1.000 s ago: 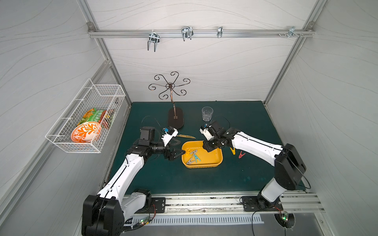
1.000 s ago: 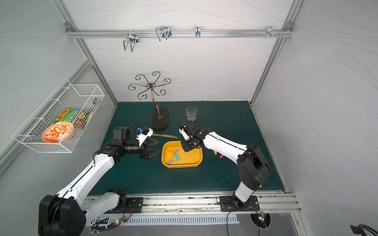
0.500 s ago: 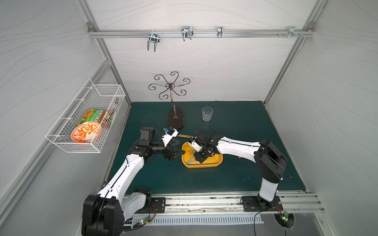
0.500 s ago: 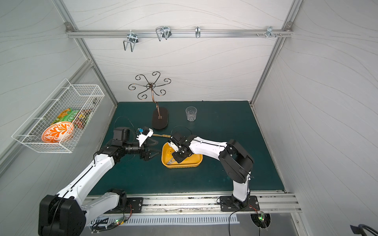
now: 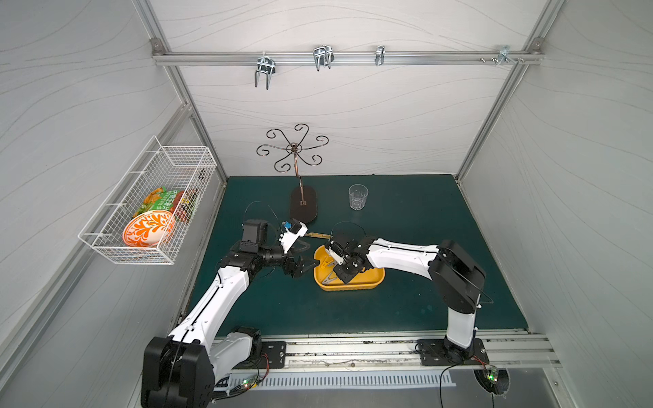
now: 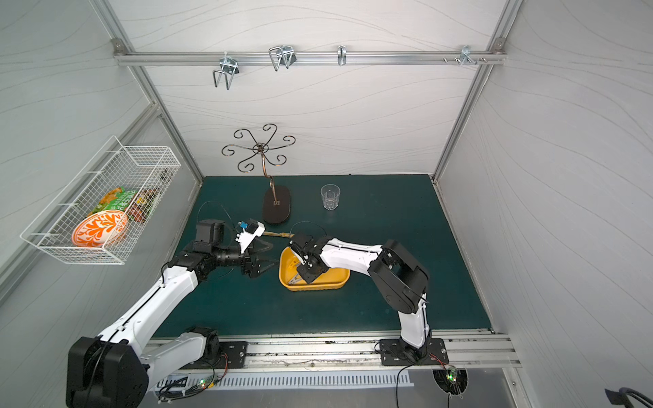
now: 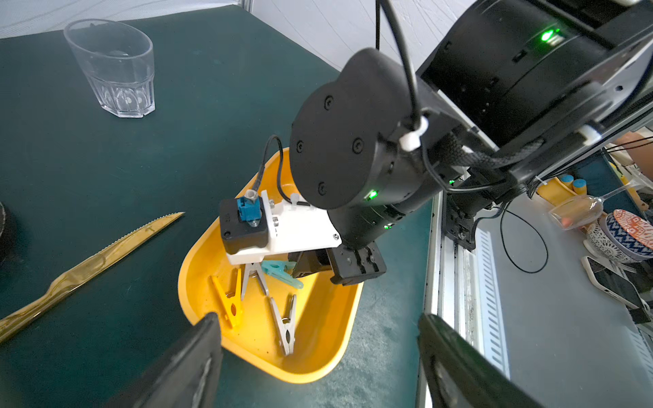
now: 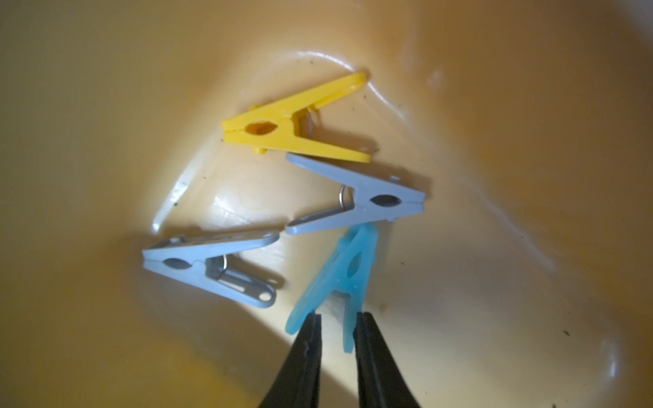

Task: Take the clothespins out of the storage box
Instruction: Pick up the clothespin from the storage box.

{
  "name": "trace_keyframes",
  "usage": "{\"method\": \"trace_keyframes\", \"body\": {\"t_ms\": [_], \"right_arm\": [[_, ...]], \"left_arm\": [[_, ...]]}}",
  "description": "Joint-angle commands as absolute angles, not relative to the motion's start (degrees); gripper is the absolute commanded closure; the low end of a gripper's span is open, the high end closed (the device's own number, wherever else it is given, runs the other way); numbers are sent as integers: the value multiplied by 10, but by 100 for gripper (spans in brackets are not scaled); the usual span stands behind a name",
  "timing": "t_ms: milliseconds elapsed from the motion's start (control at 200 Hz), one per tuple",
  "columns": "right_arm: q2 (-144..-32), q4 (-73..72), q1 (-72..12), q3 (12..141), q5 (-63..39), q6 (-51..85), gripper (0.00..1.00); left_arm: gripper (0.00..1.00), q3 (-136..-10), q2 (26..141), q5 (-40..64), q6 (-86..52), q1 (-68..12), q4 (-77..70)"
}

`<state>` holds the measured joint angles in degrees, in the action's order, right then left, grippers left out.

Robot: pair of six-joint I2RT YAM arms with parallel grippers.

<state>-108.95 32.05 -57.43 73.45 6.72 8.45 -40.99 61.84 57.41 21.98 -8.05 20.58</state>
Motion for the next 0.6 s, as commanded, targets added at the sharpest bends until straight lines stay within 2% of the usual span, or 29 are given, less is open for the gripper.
{"method": "trace_keyframes", "body": {"t_ms": [0, 390, 595], "right_arm": [[-1108, 341, -578, 732, 82, 95, 81], [-1099, 337, -576, 729, 92, 108, 95], [-1053, 334, -543, 717, 90, 139, 100]], "left_arm": [[11, -410, 610, 574, 220, -84, 191], [11, -407, 608, 572, 218, -84, 188], [11, -407, 606, 571, 218, -83, 189]]}}
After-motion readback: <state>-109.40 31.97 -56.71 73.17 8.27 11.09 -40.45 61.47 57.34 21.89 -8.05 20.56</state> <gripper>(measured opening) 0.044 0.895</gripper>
